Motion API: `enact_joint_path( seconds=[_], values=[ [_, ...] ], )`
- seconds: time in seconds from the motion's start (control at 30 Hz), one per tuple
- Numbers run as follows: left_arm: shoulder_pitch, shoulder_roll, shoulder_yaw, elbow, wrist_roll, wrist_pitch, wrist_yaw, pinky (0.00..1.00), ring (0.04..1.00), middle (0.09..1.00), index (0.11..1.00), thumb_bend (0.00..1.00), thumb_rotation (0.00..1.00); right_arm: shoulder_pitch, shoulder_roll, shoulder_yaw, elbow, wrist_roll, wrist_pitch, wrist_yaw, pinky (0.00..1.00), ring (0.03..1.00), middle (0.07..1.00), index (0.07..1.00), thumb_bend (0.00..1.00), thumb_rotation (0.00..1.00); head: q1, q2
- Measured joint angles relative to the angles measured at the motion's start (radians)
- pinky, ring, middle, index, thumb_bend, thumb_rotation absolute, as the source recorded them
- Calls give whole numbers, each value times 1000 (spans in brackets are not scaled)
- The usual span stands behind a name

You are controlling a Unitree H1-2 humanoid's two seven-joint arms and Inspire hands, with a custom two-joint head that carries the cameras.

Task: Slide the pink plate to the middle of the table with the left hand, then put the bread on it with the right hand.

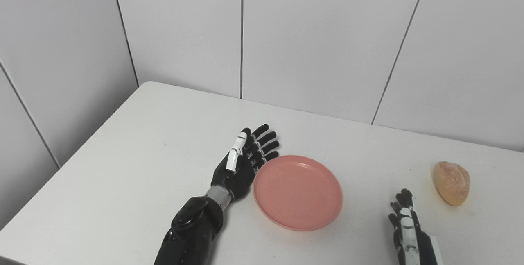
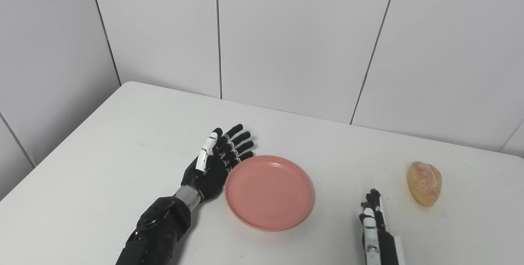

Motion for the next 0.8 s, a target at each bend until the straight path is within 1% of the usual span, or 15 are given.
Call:
enact_joint_path(
  seconds=[0.13,0.17,0.27,0.4,0.6,0.7,0.77,0.8],
  values=[
    [36,-32,-23,-54,23,1,11,905,899,906,904,379,1000,0,0,7,-5,-23,0,-4,963,987,1000,1000,250,1000,-6,3],
    [45,-38,-29,-67,27,3,17,906,899,907,904,380,1000,0,0,6,-5,-25,0,-5,962,986,1000,1000,251,1000,-15,11],
    [64,-52,-37,-102,37,11,32,910,905,913,909,377,1000,-1,5,6,-8,-24,1,-13,969,987,1000,1000,239,1000,-25,14],
    [73,-59,-41,-111,42,10,38,921,915,924,920,373,1000,-1,16,9,-19,-25,4,-18,961,982,1000,1000,243,1000,-41,28],
    [80,-65,-42,-118,46,8,42,924,916,925,920,366,1000,-2,19,13,-34,-41,15,-21,968,988,1000,1000,242,1000,-45,31],
    [80,-67,-38,-118,46,5,43,926,916,922,916,364,1000,-2,21,12,-34,-46,23,-25,957,980,1000,1000,238,1000,-72,35],
    [81,-69,-36,-117,46,3,44,922,912,919,912,364,1000,-2,23,12,-34,-51,23,-28,958,980,1000,1000,250,1000,-72,35],
    [81,-70,-35,-117,46,2,44,921,911,917,911,363,1000,-2,23,12,-34,-51,23,-29,960,980,1000,1000,258,1000,-84,38]
  ],
)
